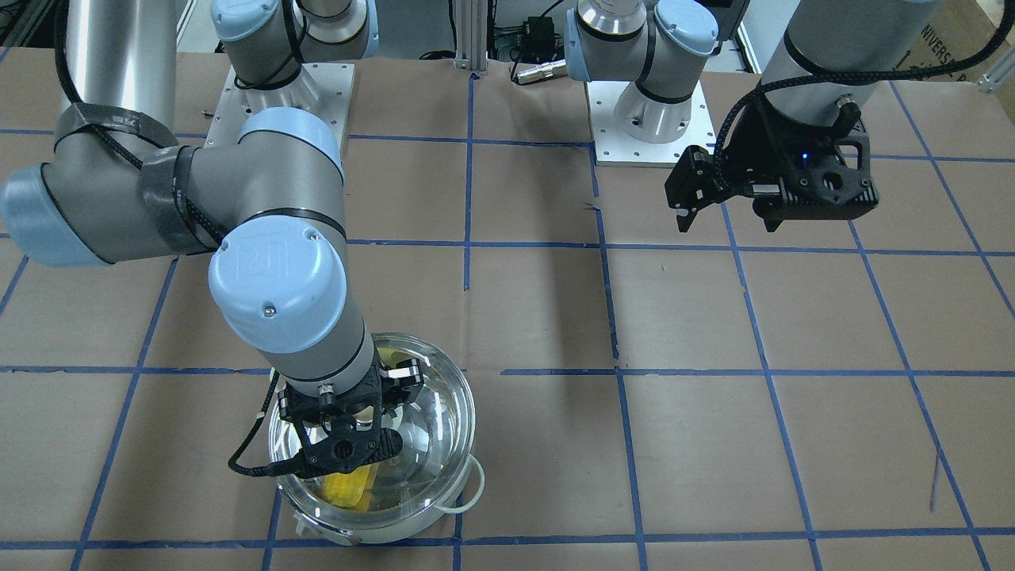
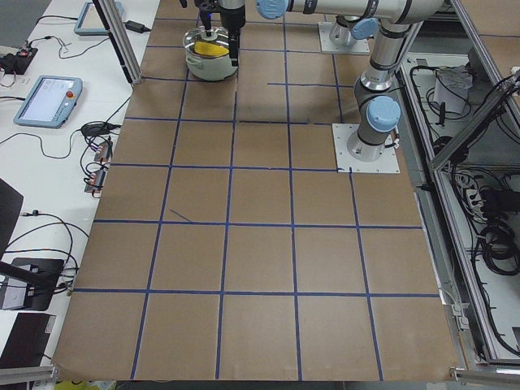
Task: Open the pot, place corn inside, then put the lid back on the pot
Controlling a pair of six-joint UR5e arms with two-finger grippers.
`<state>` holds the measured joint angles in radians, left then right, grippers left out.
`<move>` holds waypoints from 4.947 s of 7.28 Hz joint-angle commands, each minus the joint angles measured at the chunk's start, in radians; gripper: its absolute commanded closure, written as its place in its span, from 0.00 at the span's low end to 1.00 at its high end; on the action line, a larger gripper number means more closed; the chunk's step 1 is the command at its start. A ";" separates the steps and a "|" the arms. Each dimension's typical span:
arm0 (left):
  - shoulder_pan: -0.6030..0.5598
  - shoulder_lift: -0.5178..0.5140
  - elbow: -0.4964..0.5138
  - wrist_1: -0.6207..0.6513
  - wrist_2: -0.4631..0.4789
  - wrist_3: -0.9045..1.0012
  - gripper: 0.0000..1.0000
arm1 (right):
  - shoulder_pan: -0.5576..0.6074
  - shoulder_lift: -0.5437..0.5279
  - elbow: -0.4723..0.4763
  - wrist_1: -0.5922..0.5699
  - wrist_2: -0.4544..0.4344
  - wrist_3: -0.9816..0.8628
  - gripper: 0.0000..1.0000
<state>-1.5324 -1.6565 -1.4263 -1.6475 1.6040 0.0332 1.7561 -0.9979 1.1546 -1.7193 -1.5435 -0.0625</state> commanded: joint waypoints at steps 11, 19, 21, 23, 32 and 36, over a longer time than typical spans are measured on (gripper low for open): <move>0.000 0.001 -0.003 0.000 0.004 0.007 0.00 | -0.015 -0.008 -0.004 -0.055 -0.017 0.004 0.03; 0.000 0.001 -0.005 0.000 0.007 0.005 0.00 | -0.038 -0.005 0.020 -0.103 -0.023 -0.019 0.06; 0.000 0.001 -0.005 0.000 0.007 0.005 0.00 | -0.038 -0.007 0.033 -0.105 -0.064 -0.016 0.05; 0.000 0.001 -0.005 0.000 0.007 0.005 0.00 | -0.038 -0.004 0.025 -0.109 -0.063 -0.016 0.05; 0.000 0.000 -0.005 0.003 0.010 0.007 0.00 | -0.161 -0.484 0.315 0.014 -0.049 -0.003 0.01; 0.000 0.000 -0.005 0.006 0.010 0.005 0.00 | -0.156 -0.528 0.439 0.006 -0.056 0.000 0.00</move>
<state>-1.5324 -1.6567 -1.4312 -1.6417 1.6137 0.0406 1.6004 -1.5146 1.5731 -1.7093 -1.5944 -0.0620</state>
